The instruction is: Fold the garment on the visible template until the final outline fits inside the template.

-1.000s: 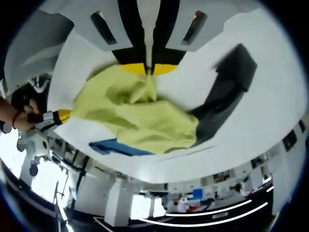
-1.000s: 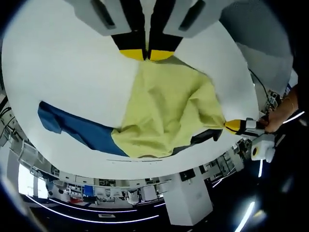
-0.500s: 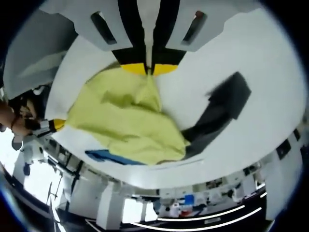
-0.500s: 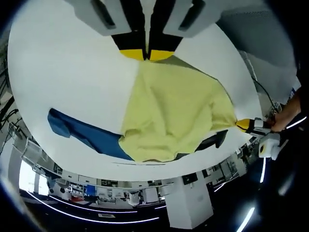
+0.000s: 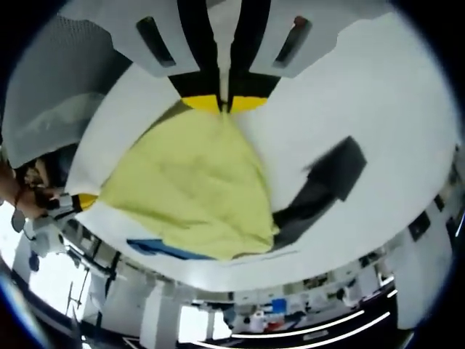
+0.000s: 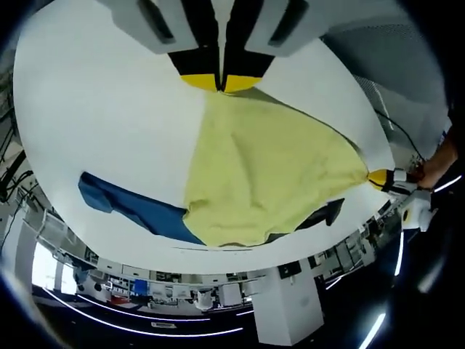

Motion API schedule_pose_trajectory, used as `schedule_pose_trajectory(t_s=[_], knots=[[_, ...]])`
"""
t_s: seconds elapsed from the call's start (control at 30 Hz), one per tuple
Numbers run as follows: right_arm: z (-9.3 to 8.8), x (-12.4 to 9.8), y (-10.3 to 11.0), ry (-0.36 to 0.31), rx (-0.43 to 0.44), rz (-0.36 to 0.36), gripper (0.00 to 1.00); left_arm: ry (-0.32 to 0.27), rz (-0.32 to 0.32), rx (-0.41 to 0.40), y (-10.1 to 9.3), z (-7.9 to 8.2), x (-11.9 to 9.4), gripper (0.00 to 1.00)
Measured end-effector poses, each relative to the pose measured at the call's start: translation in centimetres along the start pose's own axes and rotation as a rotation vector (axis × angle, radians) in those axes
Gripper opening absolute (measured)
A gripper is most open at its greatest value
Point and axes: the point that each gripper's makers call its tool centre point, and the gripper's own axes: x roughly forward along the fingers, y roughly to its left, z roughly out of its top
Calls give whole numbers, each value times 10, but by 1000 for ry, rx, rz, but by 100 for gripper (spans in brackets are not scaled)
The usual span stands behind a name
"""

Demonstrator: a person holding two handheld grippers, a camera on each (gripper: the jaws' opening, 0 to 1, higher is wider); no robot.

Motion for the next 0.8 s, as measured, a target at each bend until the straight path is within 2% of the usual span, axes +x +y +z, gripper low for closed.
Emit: schedule_pose_trajectory(t_s=[0.13, 0.43, 0.57, 0.8], knots=[[-5, -2, -1, 8, -3, -7, 0, 33, 17, 35, 3, -10, -3, 0], [-19, -7, -1, 25, -4, -13, 0, 74, 25, 41, 3, -22, -3, 0], [-27, -10, -5, 52, -47, -40, 0, 81, 22, 55, 2, -23, -3, 0], [-31, -11, -6, 39, 36, -28, 0, 76, 15, 26, 5, -24, -1, 0]])
